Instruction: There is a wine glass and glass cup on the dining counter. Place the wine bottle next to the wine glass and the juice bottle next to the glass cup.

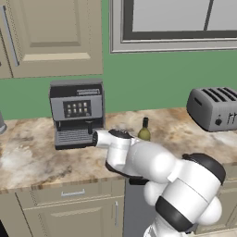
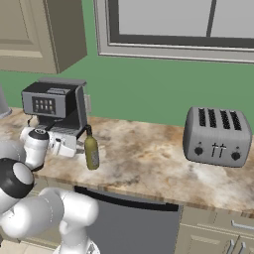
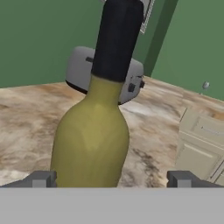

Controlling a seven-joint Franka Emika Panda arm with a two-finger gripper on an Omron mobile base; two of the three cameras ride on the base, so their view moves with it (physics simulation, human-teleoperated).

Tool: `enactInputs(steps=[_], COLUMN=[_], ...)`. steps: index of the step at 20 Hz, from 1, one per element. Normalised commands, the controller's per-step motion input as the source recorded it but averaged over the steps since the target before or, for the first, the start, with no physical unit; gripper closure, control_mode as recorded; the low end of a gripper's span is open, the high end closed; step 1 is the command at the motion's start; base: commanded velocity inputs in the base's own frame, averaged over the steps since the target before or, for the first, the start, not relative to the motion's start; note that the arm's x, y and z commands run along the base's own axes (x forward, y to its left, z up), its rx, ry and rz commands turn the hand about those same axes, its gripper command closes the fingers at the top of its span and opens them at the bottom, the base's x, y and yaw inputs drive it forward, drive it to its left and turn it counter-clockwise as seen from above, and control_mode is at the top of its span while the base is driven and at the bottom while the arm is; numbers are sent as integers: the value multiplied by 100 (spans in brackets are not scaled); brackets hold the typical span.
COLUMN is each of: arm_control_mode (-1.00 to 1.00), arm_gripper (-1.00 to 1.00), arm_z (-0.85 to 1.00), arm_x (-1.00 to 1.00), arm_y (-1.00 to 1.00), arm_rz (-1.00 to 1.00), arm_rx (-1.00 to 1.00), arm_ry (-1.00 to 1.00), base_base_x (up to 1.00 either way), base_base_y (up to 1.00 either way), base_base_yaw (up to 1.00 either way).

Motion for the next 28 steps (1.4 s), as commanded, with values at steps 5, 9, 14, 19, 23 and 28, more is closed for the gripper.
enactInputs(steps=[5, 9, 14, 19, 23, 28], arm_control_mode=[-100, -100, -100, -100, -100, -100], arm_gripper=[-100, -100, -100, -100, -100, -100], arm_z=[0, 0, -1, -4, -8, -13], arm_x=[0, 6, 11, 3, 7, 17], arm_y=[-10, -12, -10, -4, -3, -1], arm_rz=[1, 2, 5, 5, 5, 3], arm_rx=[0, 0, 0, 0, 0, 0], arm_ry=[0, 1, 1, 1, 3, 5], base_base_x=[0, 0, 0, 0, 0, 0], base_base_y=[0, 0, 0, 0, 0, 0], base_base_yaw=[0, 0, 0, 0, 0, 0])
